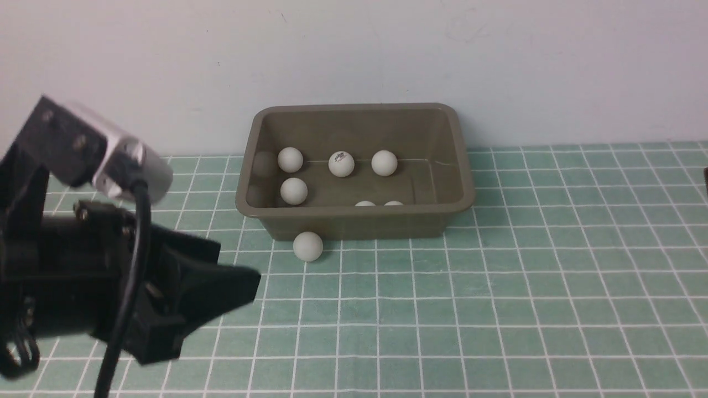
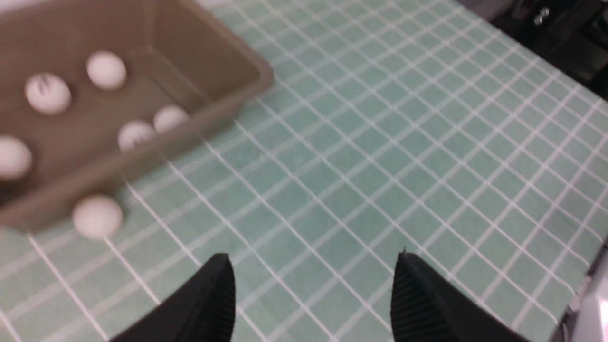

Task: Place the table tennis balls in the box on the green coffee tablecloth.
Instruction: 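Reach for and grasp a ping pong ball on the table beside the basket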

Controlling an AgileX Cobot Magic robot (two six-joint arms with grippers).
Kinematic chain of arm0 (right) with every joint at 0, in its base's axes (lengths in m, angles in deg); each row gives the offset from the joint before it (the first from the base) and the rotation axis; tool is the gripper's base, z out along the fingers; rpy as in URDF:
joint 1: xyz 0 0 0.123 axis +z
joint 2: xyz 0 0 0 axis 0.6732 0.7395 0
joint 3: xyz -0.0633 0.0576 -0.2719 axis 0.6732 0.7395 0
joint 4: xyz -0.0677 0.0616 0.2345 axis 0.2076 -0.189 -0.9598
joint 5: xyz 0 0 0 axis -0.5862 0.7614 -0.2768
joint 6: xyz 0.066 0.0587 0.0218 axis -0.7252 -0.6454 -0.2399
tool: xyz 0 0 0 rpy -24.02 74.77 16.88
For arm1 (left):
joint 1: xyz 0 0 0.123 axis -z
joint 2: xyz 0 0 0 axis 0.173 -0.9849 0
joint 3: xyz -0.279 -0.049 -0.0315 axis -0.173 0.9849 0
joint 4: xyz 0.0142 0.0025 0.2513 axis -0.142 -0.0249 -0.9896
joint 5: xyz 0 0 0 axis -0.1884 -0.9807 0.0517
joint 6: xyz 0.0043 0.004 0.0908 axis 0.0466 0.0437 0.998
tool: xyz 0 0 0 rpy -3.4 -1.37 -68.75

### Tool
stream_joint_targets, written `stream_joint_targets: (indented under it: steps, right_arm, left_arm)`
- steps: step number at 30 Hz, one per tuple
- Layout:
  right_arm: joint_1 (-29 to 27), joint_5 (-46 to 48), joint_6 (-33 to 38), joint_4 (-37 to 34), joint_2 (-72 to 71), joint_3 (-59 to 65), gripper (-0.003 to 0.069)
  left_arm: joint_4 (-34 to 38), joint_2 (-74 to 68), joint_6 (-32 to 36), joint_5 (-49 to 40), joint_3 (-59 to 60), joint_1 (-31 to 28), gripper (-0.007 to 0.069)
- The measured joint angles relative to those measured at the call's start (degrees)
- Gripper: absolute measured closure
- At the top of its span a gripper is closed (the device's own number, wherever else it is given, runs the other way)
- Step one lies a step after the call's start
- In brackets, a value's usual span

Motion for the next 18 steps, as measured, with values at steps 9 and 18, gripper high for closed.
stream_joint_targets:
  steps: [9, 18]
  right_arm:
    - [0.0, -0.1, 0.0, 0.0, 0.0, 0.0, 0.0288]
    - [0.0, -0.5, 0.0, 0.0, 0.0, 0.0, 0.0288]
  left_arm:
    - [0.9, 4.6, 0.7, 13.5, 15.6, 0.0, 0.0248]
    - [26.7, -2.0, 25.3, 35.3, 19.4, 1.0, 0.0272]
